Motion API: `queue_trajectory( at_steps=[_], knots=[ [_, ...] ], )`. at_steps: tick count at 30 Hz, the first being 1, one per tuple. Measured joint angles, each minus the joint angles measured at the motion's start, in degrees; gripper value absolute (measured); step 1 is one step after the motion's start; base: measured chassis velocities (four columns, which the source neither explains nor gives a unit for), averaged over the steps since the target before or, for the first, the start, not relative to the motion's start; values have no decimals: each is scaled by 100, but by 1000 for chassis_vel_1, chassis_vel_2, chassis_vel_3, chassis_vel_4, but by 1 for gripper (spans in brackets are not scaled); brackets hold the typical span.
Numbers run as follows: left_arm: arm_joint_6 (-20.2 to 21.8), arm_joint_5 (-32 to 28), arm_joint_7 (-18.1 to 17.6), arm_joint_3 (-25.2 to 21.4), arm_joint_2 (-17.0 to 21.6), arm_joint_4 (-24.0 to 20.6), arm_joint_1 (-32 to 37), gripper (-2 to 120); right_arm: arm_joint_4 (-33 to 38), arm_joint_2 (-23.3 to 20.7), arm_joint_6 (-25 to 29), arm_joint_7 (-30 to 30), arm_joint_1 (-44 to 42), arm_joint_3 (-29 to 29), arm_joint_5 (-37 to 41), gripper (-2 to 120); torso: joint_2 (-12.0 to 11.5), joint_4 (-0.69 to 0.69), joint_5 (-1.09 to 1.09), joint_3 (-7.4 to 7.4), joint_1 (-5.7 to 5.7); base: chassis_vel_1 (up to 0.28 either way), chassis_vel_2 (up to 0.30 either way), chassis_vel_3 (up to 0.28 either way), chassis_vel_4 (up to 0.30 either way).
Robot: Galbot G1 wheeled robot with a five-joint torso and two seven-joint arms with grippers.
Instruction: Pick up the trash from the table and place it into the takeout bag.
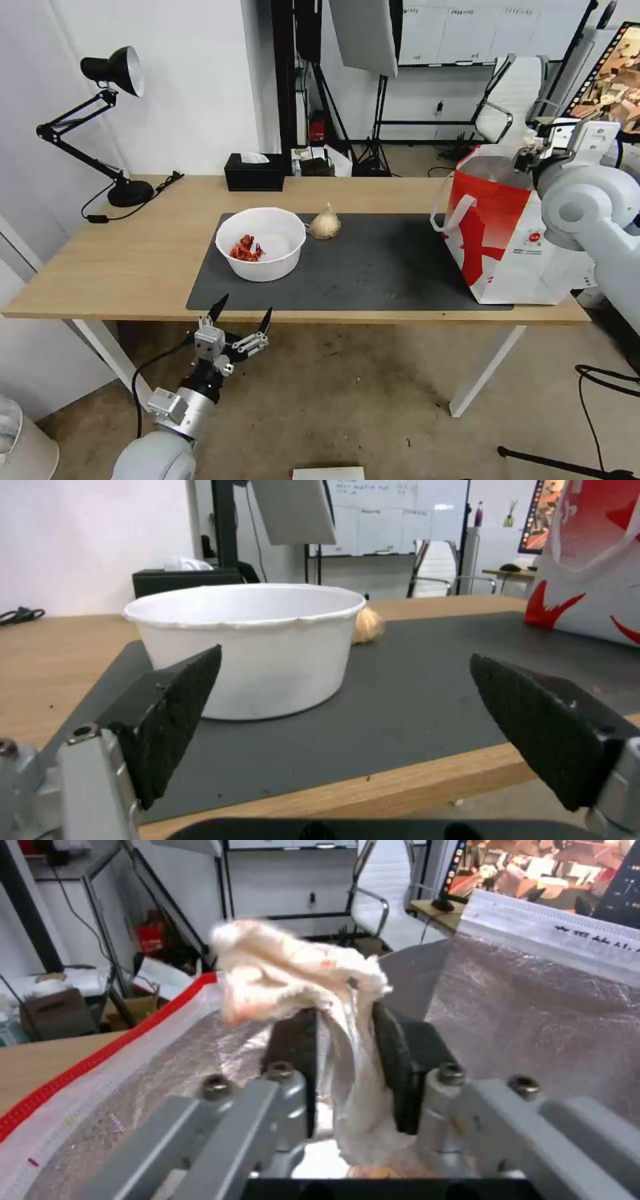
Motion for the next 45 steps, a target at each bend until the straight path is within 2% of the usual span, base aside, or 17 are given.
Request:
queue_trajectory(
  at_steps=[6,8,10,11,18,21,25,27,29,31,34,36,37,40,42,44,45],
  knots=[
    [-2,-2,3,54,-17,5,-31,100,44,-98,-36,23,-12,3,49,49,0,0,0,0,0,0,0,0,0],
    [-2,-2,3,54,-17,5,-31,100,44,-98,-36,23,-12,3,49,49,0,0,0,0,0,0,0,0,0],
    [-2,-11,4,52,-4,5,-41,100,48,-132,-44,21,-33,8,48,63,0,-1,0,0,0,0,0,0,0],
    [-2,-11,4,52,-4,5,-41,100,48,-132,-44,21,-33,8,48,63,0,-1,0,0,0,0,0,0,0],
    [-2,-41,4,37,36,5,-74,100,84,-135,-50,-17,-112,31,62,92,0,0,0,0,0,0,0,0,0],
    [-2,-57,4,37,45,4,-93,100,106,-137,-46,-86,-135,35,48,99,0,-1,0,0,0,0,0,0,0],
    [-2,-87,4,32,60,-3,-114,100,206,-171,156,-316,-204,98,31,100,0,0,0,0,0,0,0,0,0],
    [5,-116,3,13,68,-27,-131,100,484,-251,554,-771,-454,301,-60,100,0,0,-1,0,1,0,0,0,0],
    [8,-118,3,11,68,-32,-132,100,563,-267,671,-894,-534,364,-97,100,0,0,0,0,1,0,0,0,0],
    [9,-120,2,-5,45,-45,-130,100,1033,-352,1270,-1670,-1201,763,-381,100,0,-1,-1,-1,0,0,0,0,0],
    [-9,-109,3,-62,0,-56,-86,100,1343,-382,1691,-2171,-1769,996,-714,100,0,-2,-2,-1,1,0,0,0,0],
    [-79,-42,5,-282,-112,-138,101,100,1636,-271,2164,-2792,-2369,1120,-1045,100,0,-4,1,-1,0,0,0,0,0],
    [-79,-42,5,-282,-112,-138,101,100,1636,-271,2164,-2792,-2369,1120,-1045,100,0,-4,1,-1,0,0,0,0,0],
    [-196,88,38,-653,-346,-245,432,100,1842,37,2823,-3567,-3117,1158,-1779,100,0,8,-1,-1,0,0,0,0,0],
    [-215,112,55,-696,-379,-247,469,100,1883,142,3088,-3753,-3492,1268,-2096,100,0,7,-1,-1,0,0,0,0,0],
    [-261,158,82,-731,-418,-226,534,100,1911,405,3615,-4021,-4457,1550,-2697,100,0,-2,-1,-1,0,0,0,0,0],
    [-261,158,82,-731,-418,-226,534,100,1911,405,3615,-4021,-4457,1550,-2697,100,0,-2,-1,-1,0,0,0,0,0]
  ],
)
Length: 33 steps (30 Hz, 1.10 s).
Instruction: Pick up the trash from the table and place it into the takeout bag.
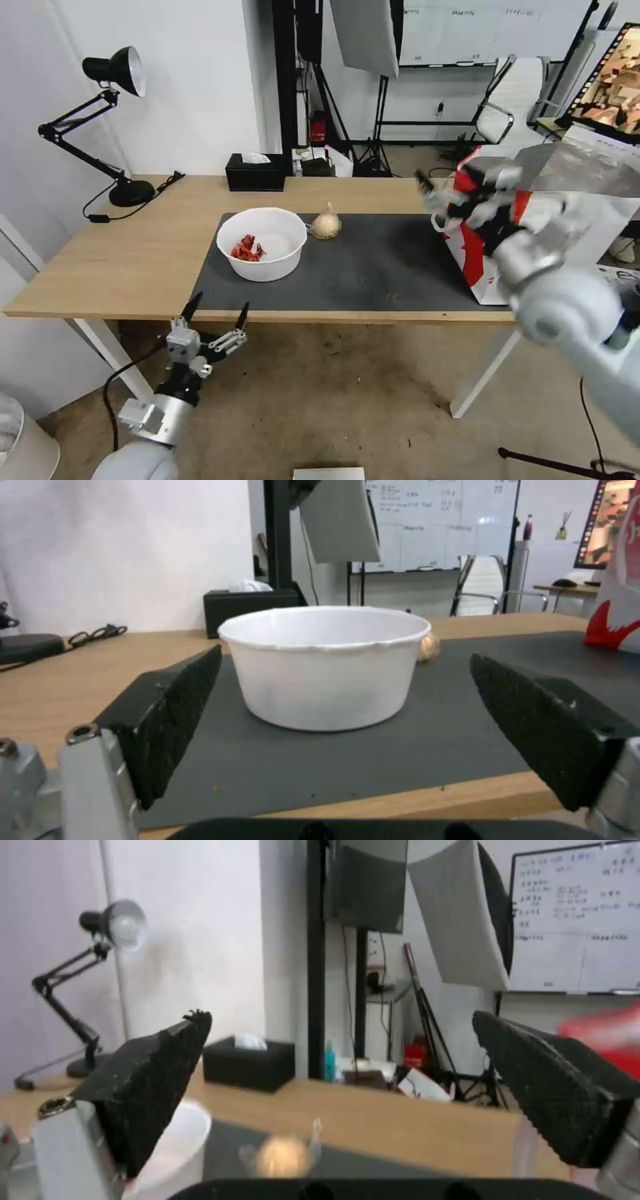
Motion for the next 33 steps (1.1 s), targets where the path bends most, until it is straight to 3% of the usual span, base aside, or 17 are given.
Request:
queue_trajectory(
  at_steps=[3,9,17,33],
  knots=[
    [-111,90,8,-14,-64,116,80,100,-177,414,775,-190,-1123,327,-823,100,0,0,0,0,-1,0,0,0,0],
    [-167,239,-6,20,-168,252,116,100,-611,1023,1373,-161,-2182,382,-1544,100,0,0,0,0,-1,0,0,0,0],
    [-134,370,-106,56,-220,325,155,100,-685,1334,1235,20,-2554,37,-1759,100,0,2,0,1,-1,0,0,0,0],
    [-112,374,-127,76,-214,333,167,100,-562,1351,1009,247,-2531,-193,-1830,100,0,2,0,1,0,0,0,0,0]
  ],
)
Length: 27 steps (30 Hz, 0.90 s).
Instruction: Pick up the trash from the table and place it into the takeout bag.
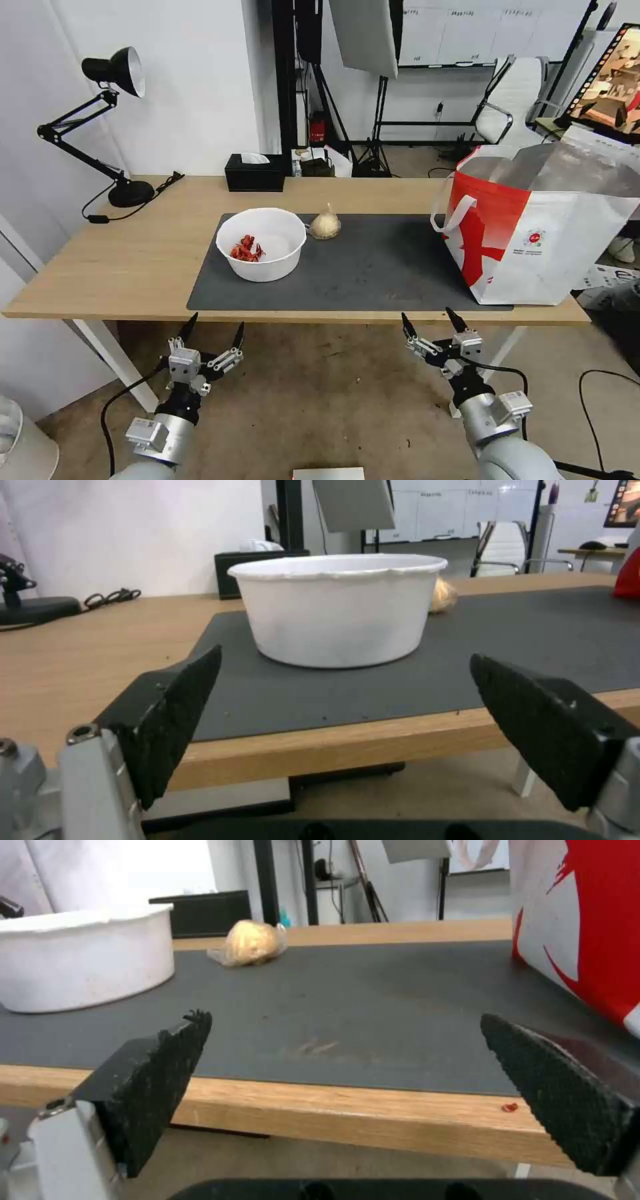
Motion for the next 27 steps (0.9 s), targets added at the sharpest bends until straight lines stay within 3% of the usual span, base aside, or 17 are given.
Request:
queue_trajectory(
  at_steps=[20,27],
  knots=[
    [8,9,2,55,14,88,-75,100,-50,26,-60,18,101,-190,-48,100,-1,-1,0,0,0,0,0,0,0],
    [152,-92,-5,284,227,162,-391,100,-125,-457,-262,30,1240,-550,521,100,-1,3,1,1,0,0,0,0,0]
  ],
)
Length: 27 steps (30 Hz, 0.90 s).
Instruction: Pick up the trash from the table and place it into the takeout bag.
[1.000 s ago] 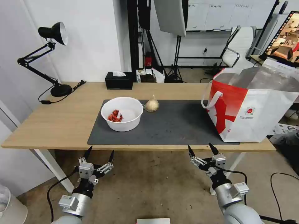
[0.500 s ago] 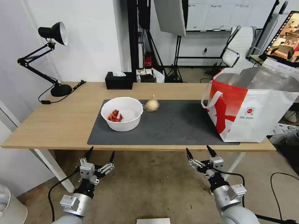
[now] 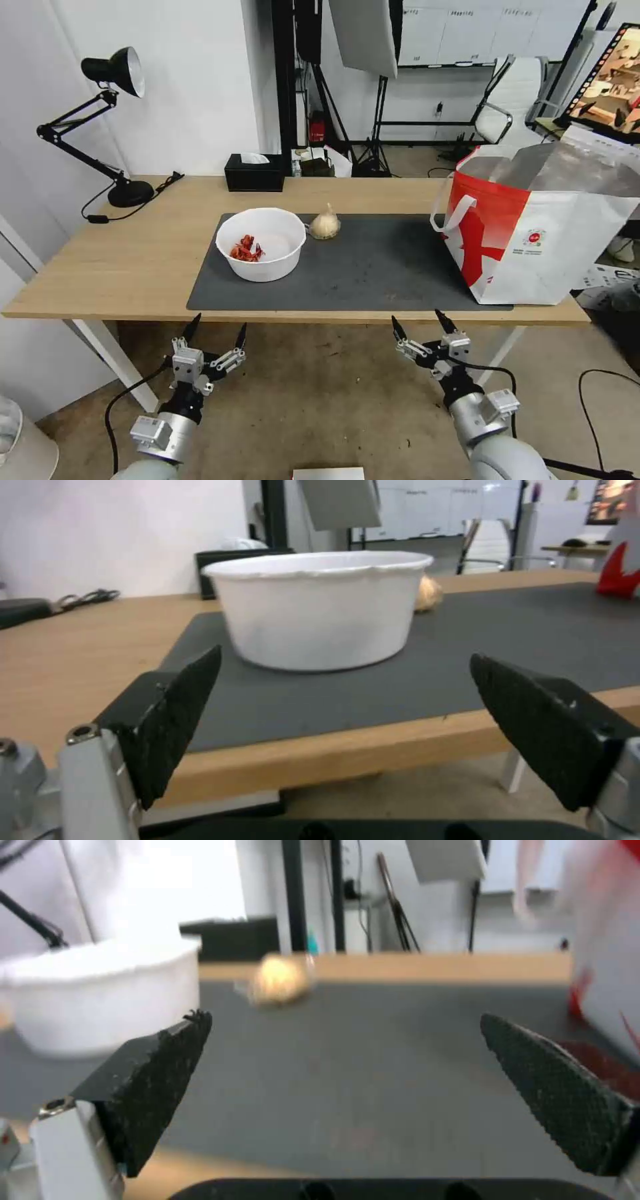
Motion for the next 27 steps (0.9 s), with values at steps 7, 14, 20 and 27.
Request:
queue_trajectory(
  at_steps=[7,14,20,27],
  knots=[
    [70,-74,1,81,107,34,-89,100,-742,-441,-402,-231,2416,-1117,1071,100,0,2,-1,1,1,0,0,0,0],
    [64,-76,-7,24,40,12,-56,100,-2268,40,-607,-210,4959,-2707,1865,100,-1,-3,0,1,1,0,0,0,0],
    [61,-76,-9,20,26,35,-64,100,-3689,917,-766,-385,6008,-3383,2110,100,-1,-3,0,1,2,0,0,0,0],
    [55,-76,-7,-20,32,28,-25,100,-4944,1726,-1080,-657,6669,-3795,2233,100,-1,-2,-2,0,1,0,0,0,0]
  ],
)
